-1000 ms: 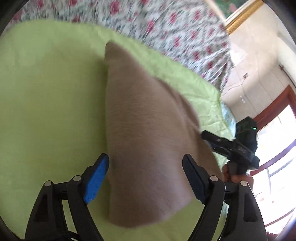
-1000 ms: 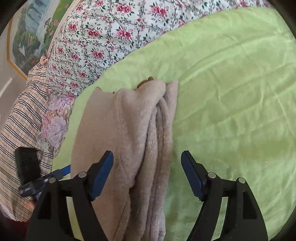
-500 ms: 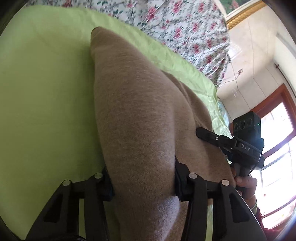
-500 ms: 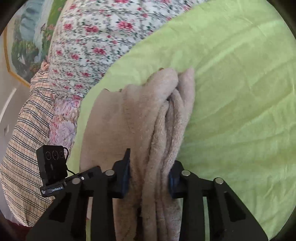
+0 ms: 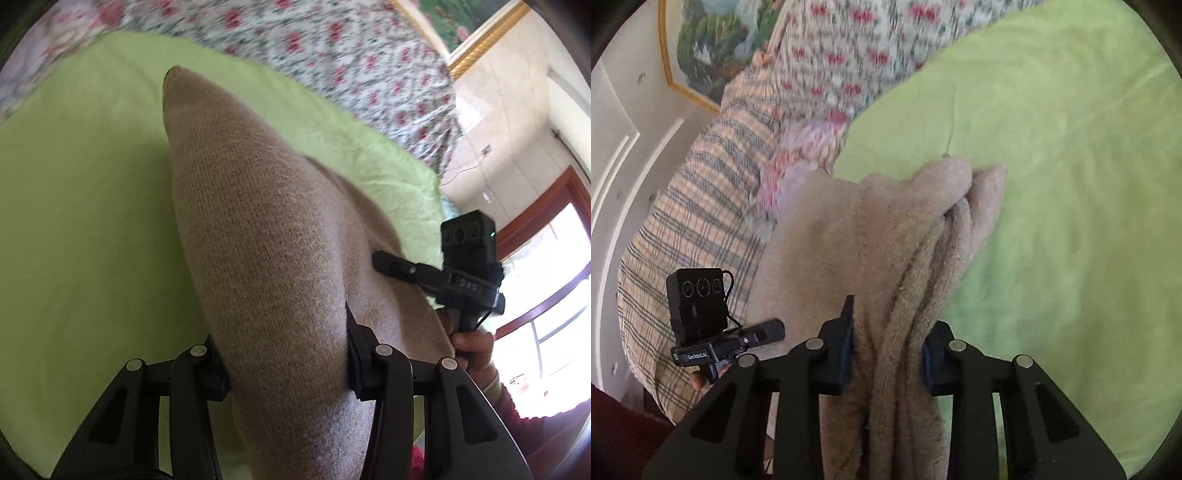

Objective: Fold small clothes

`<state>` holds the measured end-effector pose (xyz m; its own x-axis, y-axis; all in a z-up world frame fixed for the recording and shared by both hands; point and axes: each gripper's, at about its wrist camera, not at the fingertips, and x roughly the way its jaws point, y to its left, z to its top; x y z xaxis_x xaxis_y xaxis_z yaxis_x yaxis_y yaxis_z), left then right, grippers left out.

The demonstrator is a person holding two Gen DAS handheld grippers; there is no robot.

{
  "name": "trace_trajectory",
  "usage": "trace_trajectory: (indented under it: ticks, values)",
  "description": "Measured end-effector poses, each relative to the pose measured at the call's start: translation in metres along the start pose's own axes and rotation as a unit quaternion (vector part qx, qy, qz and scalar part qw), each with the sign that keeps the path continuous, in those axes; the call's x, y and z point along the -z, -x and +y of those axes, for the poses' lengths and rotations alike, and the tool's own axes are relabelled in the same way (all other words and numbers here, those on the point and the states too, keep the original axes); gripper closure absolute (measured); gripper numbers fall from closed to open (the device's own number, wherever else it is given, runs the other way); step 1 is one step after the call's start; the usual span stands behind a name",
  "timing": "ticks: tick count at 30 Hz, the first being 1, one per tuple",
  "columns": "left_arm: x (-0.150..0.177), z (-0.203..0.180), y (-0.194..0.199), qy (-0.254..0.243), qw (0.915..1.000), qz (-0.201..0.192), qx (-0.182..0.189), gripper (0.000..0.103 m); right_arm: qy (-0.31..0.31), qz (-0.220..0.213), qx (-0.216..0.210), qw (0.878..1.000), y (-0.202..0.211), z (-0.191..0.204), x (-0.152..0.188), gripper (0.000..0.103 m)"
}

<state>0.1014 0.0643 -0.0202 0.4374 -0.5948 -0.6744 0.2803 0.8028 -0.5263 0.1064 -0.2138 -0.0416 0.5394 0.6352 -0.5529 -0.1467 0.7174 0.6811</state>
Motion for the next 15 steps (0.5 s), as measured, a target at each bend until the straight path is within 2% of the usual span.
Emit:
trace_trajectory:
  ticks: [2, 3, 5, 8, 10, 11, 13, 15]
  values:
    - [0.012, 0.018, -0.005, 0.012, 0.9999, 0.009, 0.007, 0.048, 0.003, 0.005, 0.021, 1.000, -0.007, -0.002, 0.005, 0.070]
    - [0.014, 0.022, -0.005, 0.017, 0.9998, 0.002, 0.013, 0.046, -0.002, 0.007, 0.024, 1.000, -0.007, -0.003, 0.005, 0.065]
    - [0.012, 0.024, -0.003, 0.022, 0.9995, -0.006, 0.021, 0.043, -0.005, 0.010, 0.037, 0.999, -0.003, -0.002, 0.003, 0.056]
    - [0.002, 0.028, 0.005, 0.027, 0.9992, -0.021, 0.019, 0.037, 0.015, -0.005, 0.080, 0.997, 0.014, 0.003, -0.008, 0.050]
    - [-0.009, 0.033, 0.007, 0.040, 0.9985, -0.032, 0.021, 0.035, 0.022, -0.034, 0.092, 0.995, 0.027, 0.006, -0.022, 0.049]
    - [-0.014, 0.037, 0.009, 0.047, 0.9980, -0.035, 0.022, 0.032, 0.022, -0.043, 0.083, 0.995, 0.030, 0.007, -0.031, 0.049]
    - [-0.024, 0.046, 0.010, 0.062, 0.9970, -0.043, 0.014, 0.029, 0.024, -0.045, 0.076, 0.996, 0.024, 0.004, -0.049, 0.049]
    - [-0.035, 0.054, 0.010, 0.076, 0.9955, -0.056, 0.009, 0.029, 0.025, -0.038, 0.091, 0.995, 0.008, -0.002, -0.067, 0.049]
